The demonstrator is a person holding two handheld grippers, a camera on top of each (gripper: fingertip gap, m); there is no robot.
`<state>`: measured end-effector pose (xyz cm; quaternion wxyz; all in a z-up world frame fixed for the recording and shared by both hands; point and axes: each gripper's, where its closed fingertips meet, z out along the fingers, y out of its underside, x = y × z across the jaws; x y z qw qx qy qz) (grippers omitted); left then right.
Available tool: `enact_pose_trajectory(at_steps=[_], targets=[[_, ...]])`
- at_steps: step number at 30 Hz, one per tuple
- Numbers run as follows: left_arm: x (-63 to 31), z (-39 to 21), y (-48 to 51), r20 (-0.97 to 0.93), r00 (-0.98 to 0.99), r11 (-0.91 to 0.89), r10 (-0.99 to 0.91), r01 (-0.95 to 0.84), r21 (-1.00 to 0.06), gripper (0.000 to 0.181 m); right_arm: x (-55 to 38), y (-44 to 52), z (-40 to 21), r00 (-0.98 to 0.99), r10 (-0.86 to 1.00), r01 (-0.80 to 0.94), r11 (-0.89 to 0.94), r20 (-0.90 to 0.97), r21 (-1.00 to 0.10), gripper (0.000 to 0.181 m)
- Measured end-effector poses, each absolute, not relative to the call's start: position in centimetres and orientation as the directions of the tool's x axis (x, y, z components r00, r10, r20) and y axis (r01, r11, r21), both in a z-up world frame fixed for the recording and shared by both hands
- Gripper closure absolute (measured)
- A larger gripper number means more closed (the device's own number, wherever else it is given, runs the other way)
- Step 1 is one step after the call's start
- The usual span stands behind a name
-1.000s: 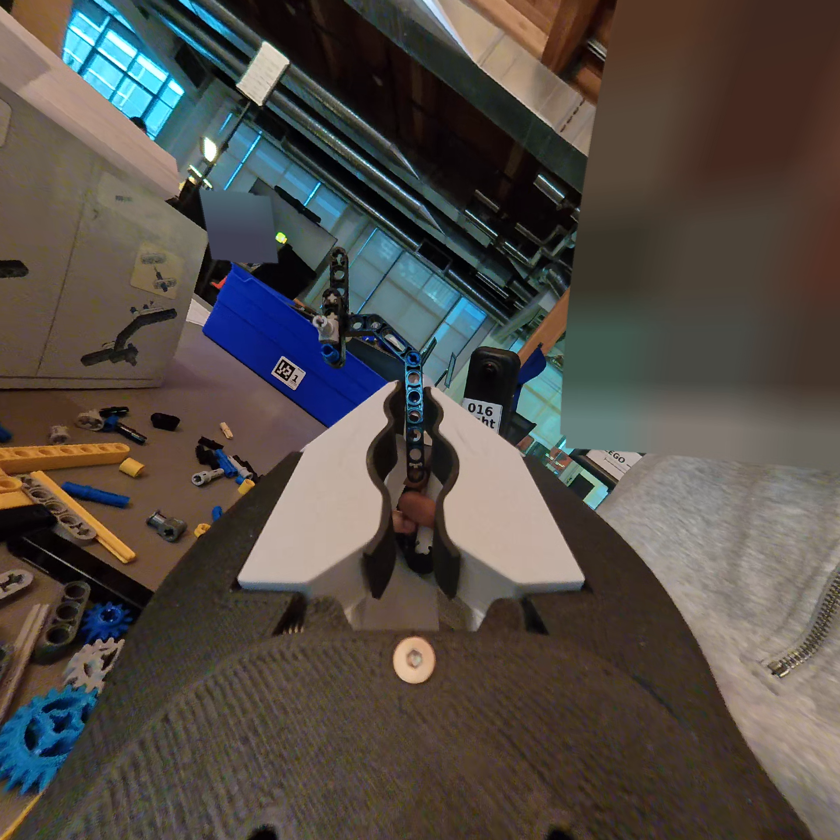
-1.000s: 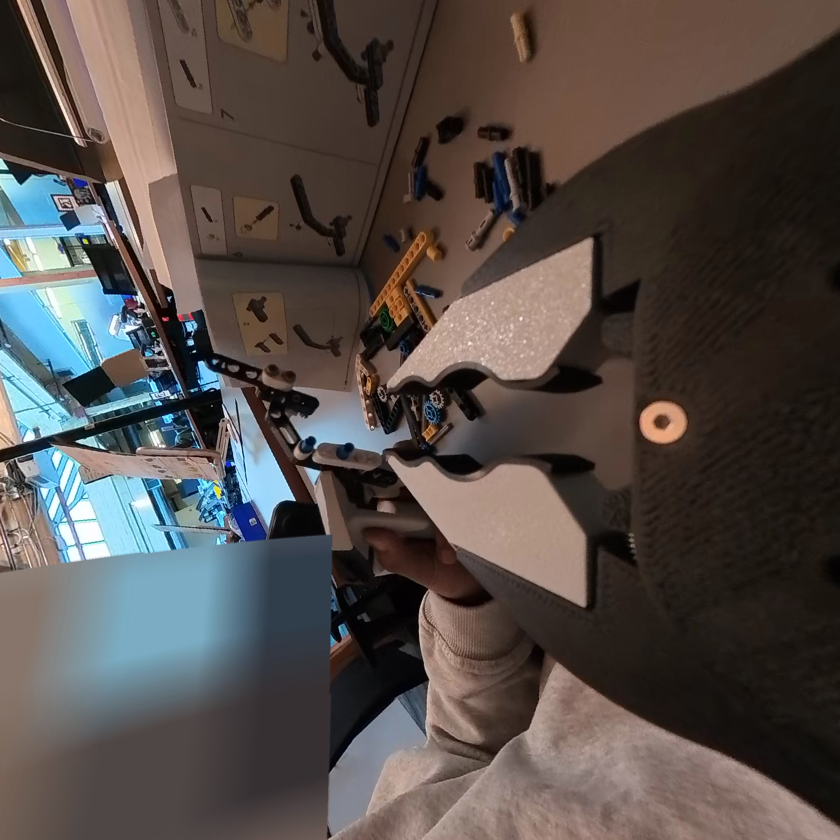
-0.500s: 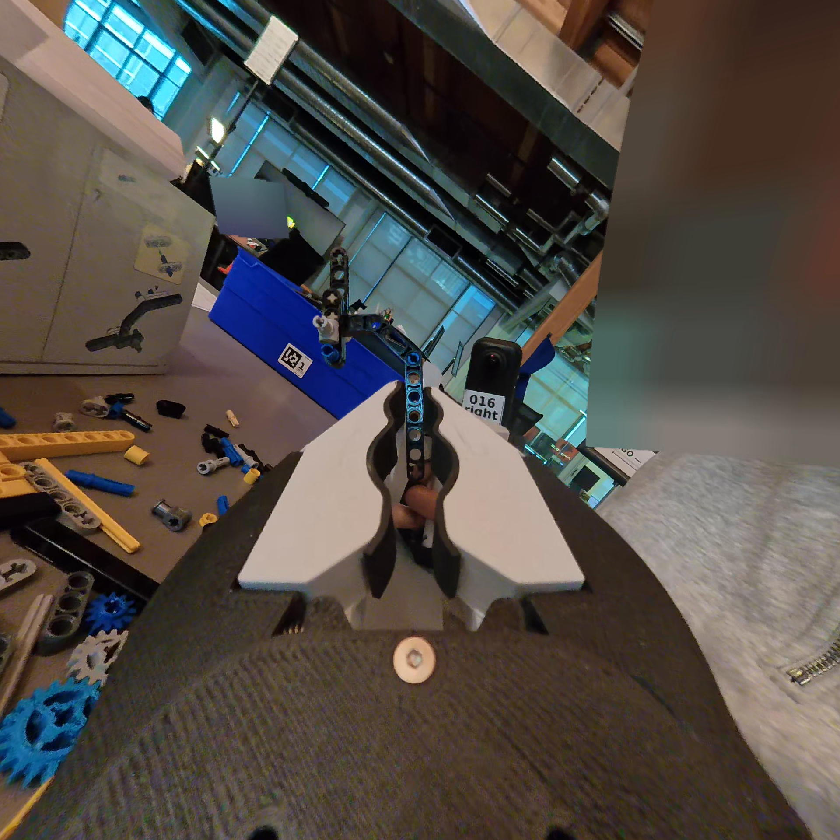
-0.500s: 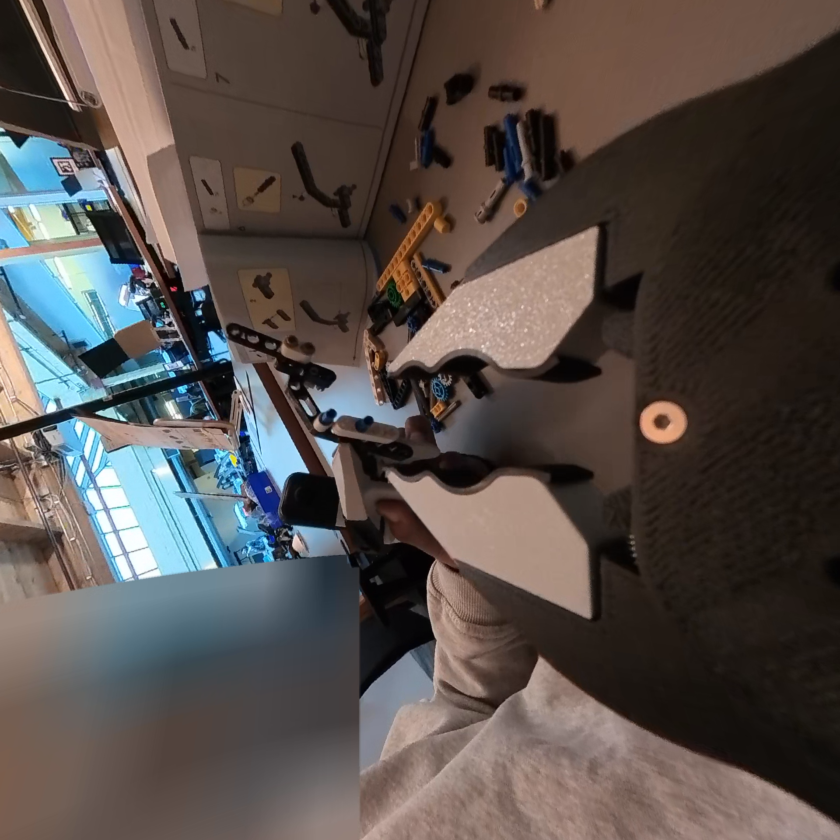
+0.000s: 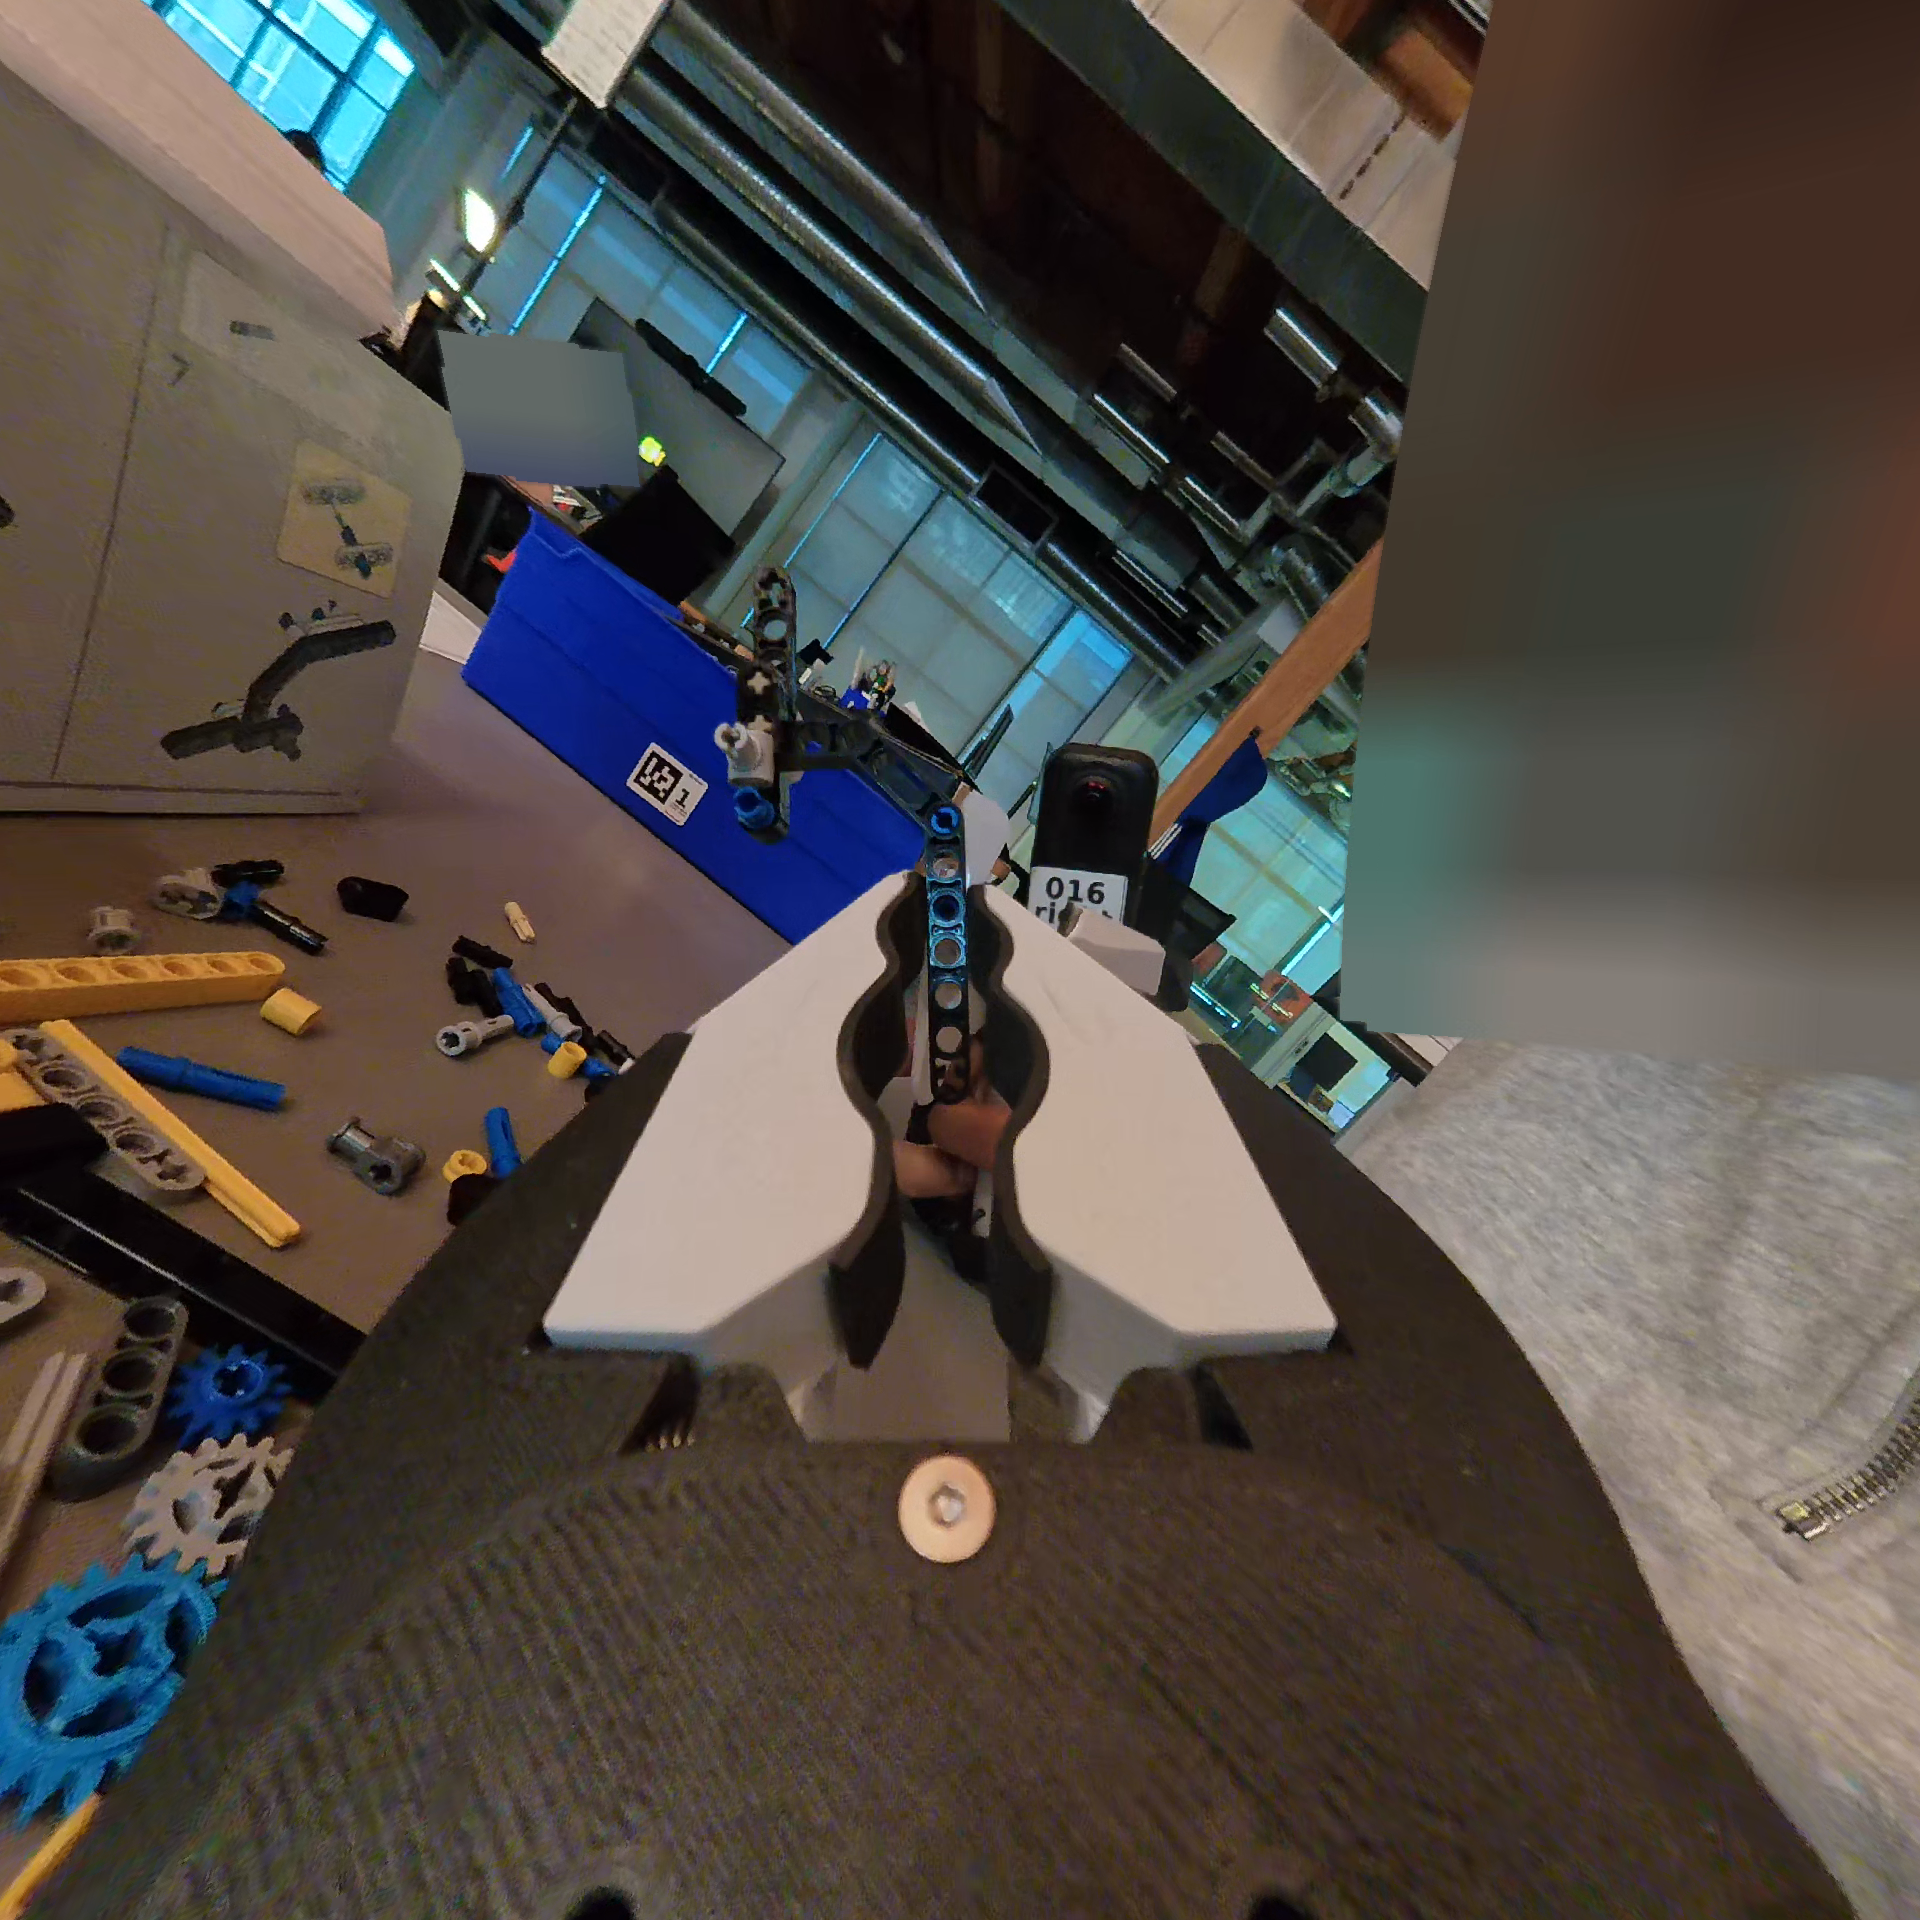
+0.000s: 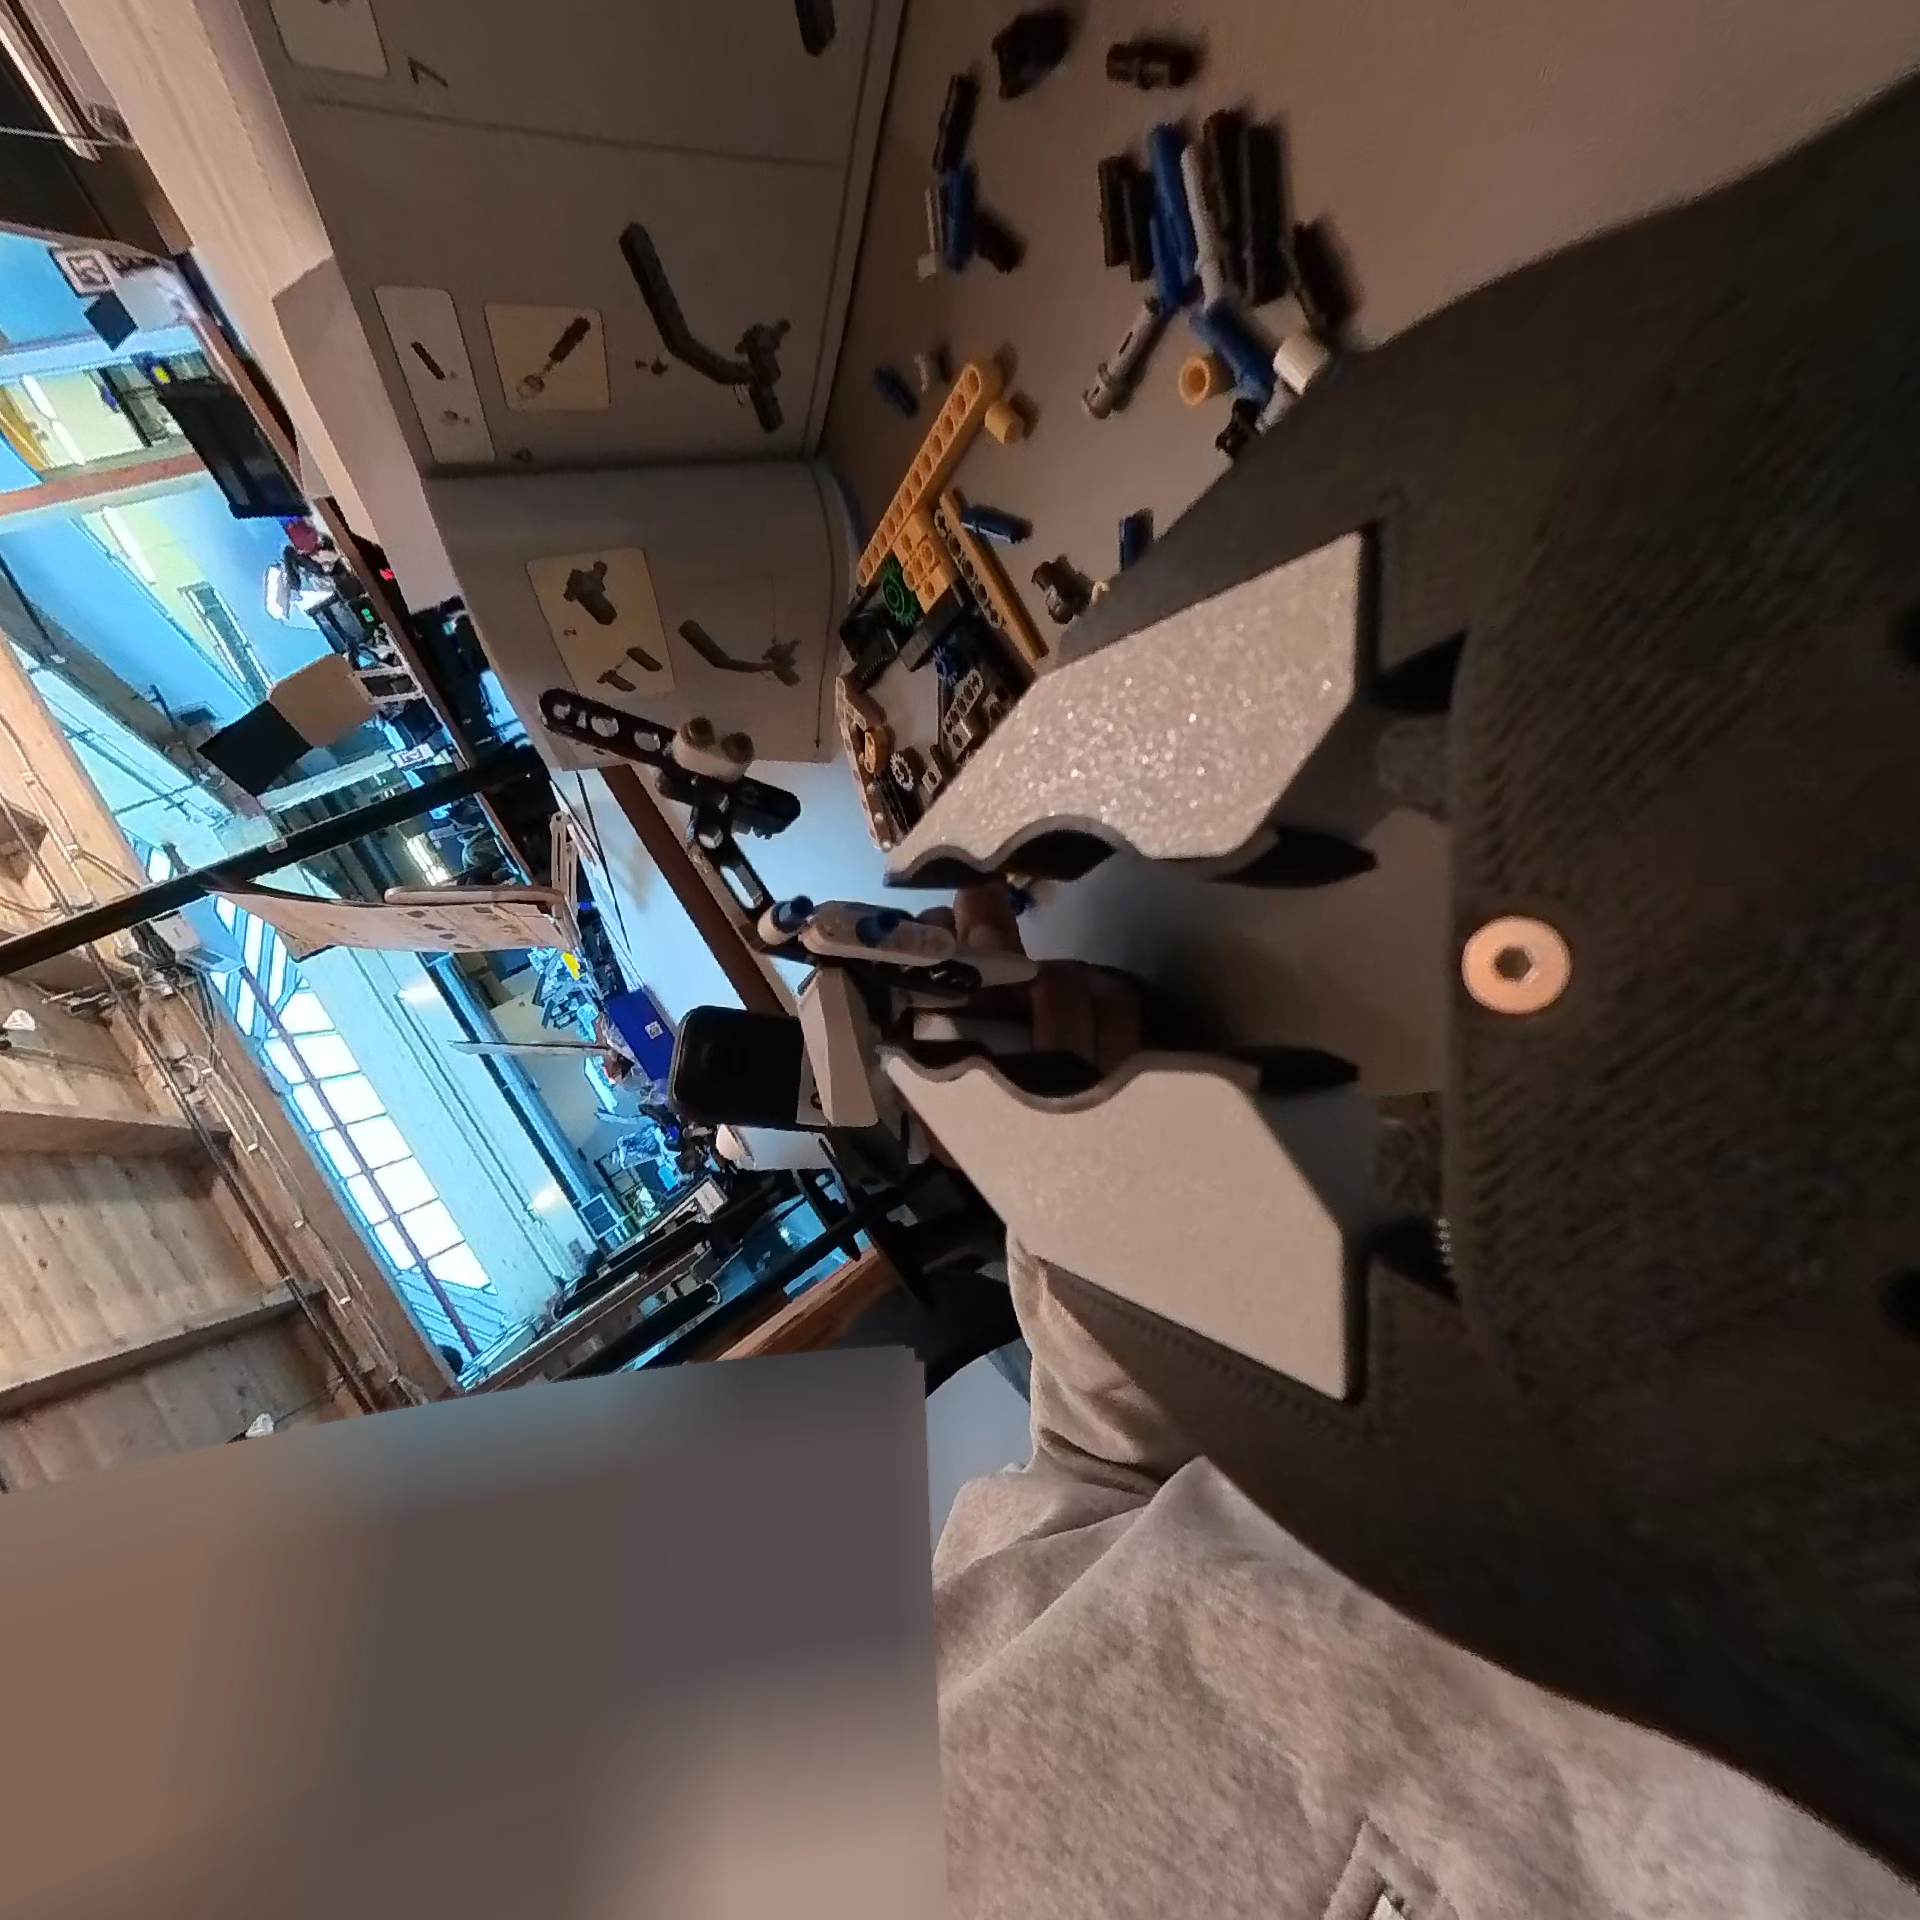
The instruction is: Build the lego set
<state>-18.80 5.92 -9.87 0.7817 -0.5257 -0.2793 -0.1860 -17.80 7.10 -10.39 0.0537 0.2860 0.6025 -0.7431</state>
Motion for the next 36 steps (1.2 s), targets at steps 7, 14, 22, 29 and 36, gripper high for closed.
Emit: enact_pose_trajectory(at_steps=[7,14,22,29,36], targets=[[-18.1,-9.8,6.4,0.631,0.774,0.351,-0.048,0.604,-0.715,0.176,-18.0,7.2,-10.5,-0.812,0.240,0.465,-0.284,-0.532,-0.838,0.158],[-17.5,-9.8,6.9,0.627,0.776,0.321,-0.070,0.612,-0.722,0.176,-17.6,6.8,-10.6,-0.816,0.216,0.479,-0.268,-0.537,-0.836,0.171],[-17.6,-10.1,7.2,0.649,0.757,0.299,-0.072,0.638,-0.710,0.176,-17.6,6.9,-10.8,-0.780,0.188,0.546,-0.262,-0.597,-0.796,0.176],[-17.3,-10.3,7.5,0.669,0.738,0.268,-0.089,0.665,-0.697,0.175,-17.5,7.1,-11.0,-0.681,0.094,0.680,-0.286,-0.726,-0.675,0.177],[-17.7,-10.2,7.4,0.684,0.723,0.294,-0.098,0.678,-0.674,0.176,-17.8,6.9,-10.9,-0.656,0.066,0.696,-0.332,-0.752,-0.636,0.176]])
